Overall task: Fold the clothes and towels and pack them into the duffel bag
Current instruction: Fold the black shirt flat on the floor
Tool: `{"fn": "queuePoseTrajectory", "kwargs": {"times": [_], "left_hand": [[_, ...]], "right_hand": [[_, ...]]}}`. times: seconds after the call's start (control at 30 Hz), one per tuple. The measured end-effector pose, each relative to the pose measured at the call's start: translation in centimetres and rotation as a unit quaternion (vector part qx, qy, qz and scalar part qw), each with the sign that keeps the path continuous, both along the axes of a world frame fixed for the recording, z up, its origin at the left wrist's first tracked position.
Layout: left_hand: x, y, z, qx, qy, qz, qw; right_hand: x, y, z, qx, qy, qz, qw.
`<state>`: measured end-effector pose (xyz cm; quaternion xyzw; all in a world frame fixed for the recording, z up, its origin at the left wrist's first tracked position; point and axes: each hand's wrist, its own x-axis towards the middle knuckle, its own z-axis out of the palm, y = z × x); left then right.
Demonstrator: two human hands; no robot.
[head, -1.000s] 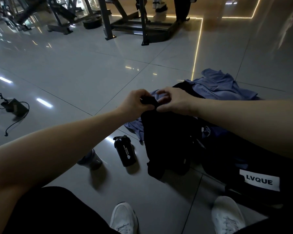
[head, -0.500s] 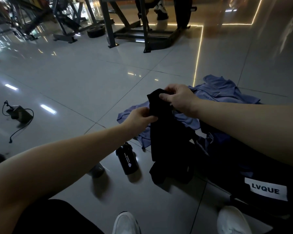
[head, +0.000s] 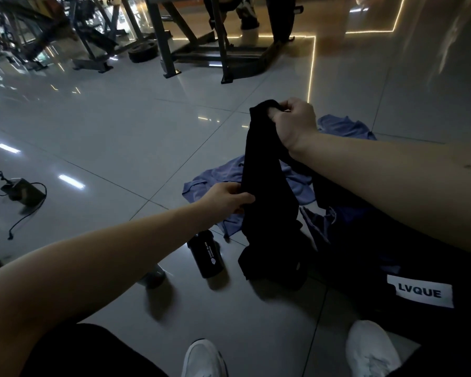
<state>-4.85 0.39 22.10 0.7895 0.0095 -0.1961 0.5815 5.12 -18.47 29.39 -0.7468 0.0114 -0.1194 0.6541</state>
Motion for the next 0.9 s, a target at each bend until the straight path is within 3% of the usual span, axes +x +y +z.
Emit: {"fn": "queuePoseTrajectory", "kwargs": {"times": [0.17,0.27,0.33,0.47,0.63,0.8,0.9], "left_hand": [[0.2,0.0,0.2,0.001,-0.017,0.042,0.999],[-0.7,0.0,0.9,0.017,-0.04,-0.024,0.999],[-1.3,0.3,0.9,0.023,-0.008,-0.063,0.998],[-1.7,2.3,-1.0,0.179,0.059,-0.136,0.973],[-1.6,4.2,-1.3,0.339,0.095,-0.135,0.926],[-1.4,5.4,0.3,0.39,0.013,-0.081,0.917],[0.1,6.2,1.8,0.395,-0.064,0.025,0.916]], "right_hand": [[0.8,-1.1,-0.7,-0.003,0.014,-0.036,0.999],[1.7,-2.6,-1.2,-0.007,0.041,-0.081,0.996],[2.0,-3.7,-1.3,0.004,0.063,-0.111,0.992],[2.6,-6.1,-1.6,0.005,0.086,-0.153,0.985],[2.2,-8.0,-2.6,-0.022,0.114,-0.176,0.978],[1.9,-9.6,-2.1,-0.045,0.114,-0.19,0.974],[2.0,-10.7,-1.7,-0.036,0.115,-0.19,0.974]]}}
